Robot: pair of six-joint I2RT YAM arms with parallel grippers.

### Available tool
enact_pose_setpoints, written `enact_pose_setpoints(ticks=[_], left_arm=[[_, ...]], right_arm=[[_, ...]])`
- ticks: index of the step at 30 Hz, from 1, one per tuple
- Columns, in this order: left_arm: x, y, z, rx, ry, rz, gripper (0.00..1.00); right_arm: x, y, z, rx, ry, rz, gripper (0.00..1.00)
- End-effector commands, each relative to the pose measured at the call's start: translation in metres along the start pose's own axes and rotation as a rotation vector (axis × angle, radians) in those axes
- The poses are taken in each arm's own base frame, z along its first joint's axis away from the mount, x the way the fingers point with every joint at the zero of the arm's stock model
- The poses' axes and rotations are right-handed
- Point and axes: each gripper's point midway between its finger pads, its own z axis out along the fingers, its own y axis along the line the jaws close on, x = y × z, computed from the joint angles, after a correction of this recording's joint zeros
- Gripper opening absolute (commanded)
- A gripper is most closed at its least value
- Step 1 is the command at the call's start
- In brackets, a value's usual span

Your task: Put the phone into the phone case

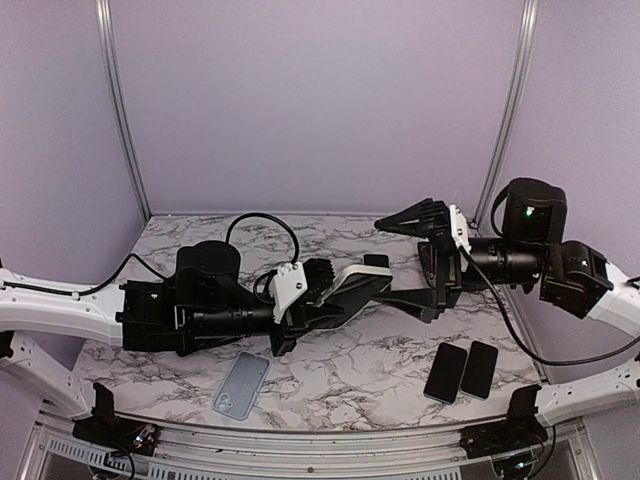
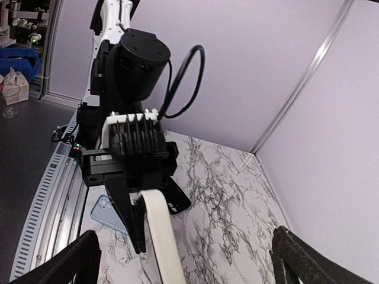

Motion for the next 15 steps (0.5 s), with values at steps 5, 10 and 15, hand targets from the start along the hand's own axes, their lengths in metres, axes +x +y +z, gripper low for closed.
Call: enact_pose_setpoints(ticks=[5, 10, 15], left_arm=[[-0.093, 0.002, -0.034, 0.075, -0.434, -0.212, 0.00], [-0.098, 0.009, -0.037, 0.077, -0.491, -0.305, 0.00], [-0.092, 0.011, -0.028, 0.102, -0.485, -0.376, 0.00]], right_arm=[[-0.024, -0.007, -0.004, -0.048, -0.292, 0.226, 0.77], [-0.023, 0.012, 0.002, -0.173, -0.361, 0.283, 0.42], [-0.025, 0.000, -0.001, -0.107, -0.403, 0.359, 0.00]])
